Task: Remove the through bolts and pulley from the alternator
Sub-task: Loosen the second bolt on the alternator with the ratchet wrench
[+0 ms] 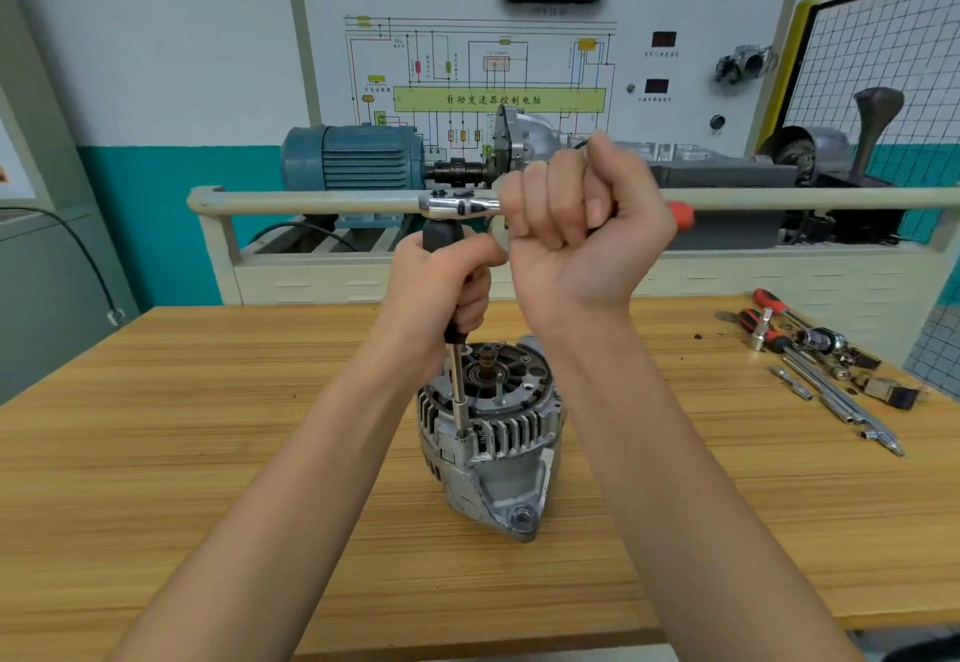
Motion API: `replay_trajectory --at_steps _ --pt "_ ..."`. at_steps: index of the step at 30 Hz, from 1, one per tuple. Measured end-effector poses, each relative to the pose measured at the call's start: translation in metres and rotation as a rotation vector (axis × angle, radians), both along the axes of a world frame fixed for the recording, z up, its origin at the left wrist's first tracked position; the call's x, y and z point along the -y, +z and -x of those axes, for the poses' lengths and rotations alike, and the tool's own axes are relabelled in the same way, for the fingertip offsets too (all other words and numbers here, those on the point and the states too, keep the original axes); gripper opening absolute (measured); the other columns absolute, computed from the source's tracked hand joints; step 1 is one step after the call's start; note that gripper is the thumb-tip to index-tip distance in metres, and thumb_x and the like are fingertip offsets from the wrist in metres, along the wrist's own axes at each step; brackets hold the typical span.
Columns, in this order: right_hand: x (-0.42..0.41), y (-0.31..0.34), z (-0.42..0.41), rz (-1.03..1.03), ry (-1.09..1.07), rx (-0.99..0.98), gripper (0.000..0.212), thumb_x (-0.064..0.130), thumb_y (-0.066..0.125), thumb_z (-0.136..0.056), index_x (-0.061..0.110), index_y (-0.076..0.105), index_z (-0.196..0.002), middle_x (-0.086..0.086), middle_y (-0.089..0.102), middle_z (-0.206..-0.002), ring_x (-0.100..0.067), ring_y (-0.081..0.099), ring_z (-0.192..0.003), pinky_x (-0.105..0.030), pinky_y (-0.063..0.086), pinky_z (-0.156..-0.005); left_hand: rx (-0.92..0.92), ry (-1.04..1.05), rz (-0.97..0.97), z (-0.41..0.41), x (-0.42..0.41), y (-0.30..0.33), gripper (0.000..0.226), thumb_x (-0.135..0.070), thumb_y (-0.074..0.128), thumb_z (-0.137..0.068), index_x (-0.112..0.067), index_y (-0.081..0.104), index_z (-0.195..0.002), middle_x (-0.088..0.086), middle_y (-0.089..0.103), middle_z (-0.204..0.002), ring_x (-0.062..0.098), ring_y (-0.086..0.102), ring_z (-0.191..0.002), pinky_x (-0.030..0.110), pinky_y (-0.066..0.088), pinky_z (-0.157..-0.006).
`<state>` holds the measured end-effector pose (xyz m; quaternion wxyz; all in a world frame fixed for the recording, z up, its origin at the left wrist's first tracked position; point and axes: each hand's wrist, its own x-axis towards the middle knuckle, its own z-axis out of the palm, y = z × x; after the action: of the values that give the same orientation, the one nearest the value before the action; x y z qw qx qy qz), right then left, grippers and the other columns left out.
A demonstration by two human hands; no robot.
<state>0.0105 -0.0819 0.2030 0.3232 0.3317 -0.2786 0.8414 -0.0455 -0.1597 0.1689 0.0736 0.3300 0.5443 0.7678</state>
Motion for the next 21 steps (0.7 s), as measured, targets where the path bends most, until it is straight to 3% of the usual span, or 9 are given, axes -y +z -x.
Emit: replay_trajectory --at_steps 4,7,11,16,18,21 --pt "-0.017 0.006 0.01 0.186 0.32 0.149 0.046 0.012 0.041 -0.079 0.016 0.033 -0.034 0.004 0.023 -0.031 -0.013 0.007 -0.039 -0.022 0.02 -0.039 -0.028 -0.348 0.048 0.01 0.012 0.003 0.032 -0.009 0.06 -0.07 -0.019 0.042 -0.046 -0.006 0.029 -0.036 0.008 0.023 -0.029 0.015 0.021 -0.036" --pt "-0.02 0.004 0.015 0.25 0.38 0.14 0.046 0.012 0.041 -0.081 0.016 0.033 -0.035 0.003 0.024 -0.031 -0.012 0.007 -0.039 -0.022 0.02 -0.039 0.037 -0.523 0.074 0.012 0.01 0.005 0.031 -0.012 0.057 -0.072 -0.018 0.042 -0.046 -0.008 0.028 -0.034 0.004 0.022 -0.027 0.013 0.018 -0.033" --pt "-0.012 -0.001 0.009 0.195 0.208 0.085 0.047 0.012 0.041 -0.082 0.018 0.034 -0.036 0.005 0.024 -0.033 -0.013 0.009 -0.039 -0.023 0.022 -0.04 0.058 -0.339 0.076 0.01 0.005 0.003 0.038 -0.01 0.05 -0.079 -0.018 0.035 -0.045 -0.007 0.022 -0.035 0.006 0.016 -0.028 0.011 0.017 -0.034" --pt "0.017 -0.012 0.001 -0.034 -0.29 -0.117 0.042 0.003 0.047 -0.08 0.019 0.033 -0.044 0.003 0.025 -0.038 -0.01 0.022 -0.037 -0.028 0.02 -0.047 0.052 0.083 -0.017 -0.001 -0.008 -0.001 0.052 0.001 0.051 -0.086 -0.022 0.038 -0.041 -0.006 0.026 -0.037 0.007 0.019 -0.03 0.01 0.018 -0.037" --pt "0.028 -0.017 0.0 -0.061 -0.444 -0.151 0.037 0.008 0.053 -0.076 0.022 0.037 -0.045 0.003 0.028 -0.041 -0.01 0.026 -0.04 -0.029 0.022 -0.05 0.037 0.201 -0.047 -0.004 -0.012 -0.001 0.057 0.001 0.054 -0.085 -0.024 0.039 -0.036 -0.009 0.032 -0.038 0.006 0.025 -0.033 0.013 0.021 -0.037" --pt "0.026 -0.014 0.001 -0.06 -0.385 -0.156 0.039 0.004 0.052 -0.076 0.021 0.041 -0.043 0.003 0.028 -0.039 -0.009 0.026 -0.039 -0.027 0.022 -0.05 0.033 0.198 -0.042 -0.003 -0.01 -0.002 0.053 0.0 0.057 -0.084 -0.025 0.039 -0.041 -0.009 0.031 -0.038 0.006 0.025 -0.033 0.012 0.022 -0.037"
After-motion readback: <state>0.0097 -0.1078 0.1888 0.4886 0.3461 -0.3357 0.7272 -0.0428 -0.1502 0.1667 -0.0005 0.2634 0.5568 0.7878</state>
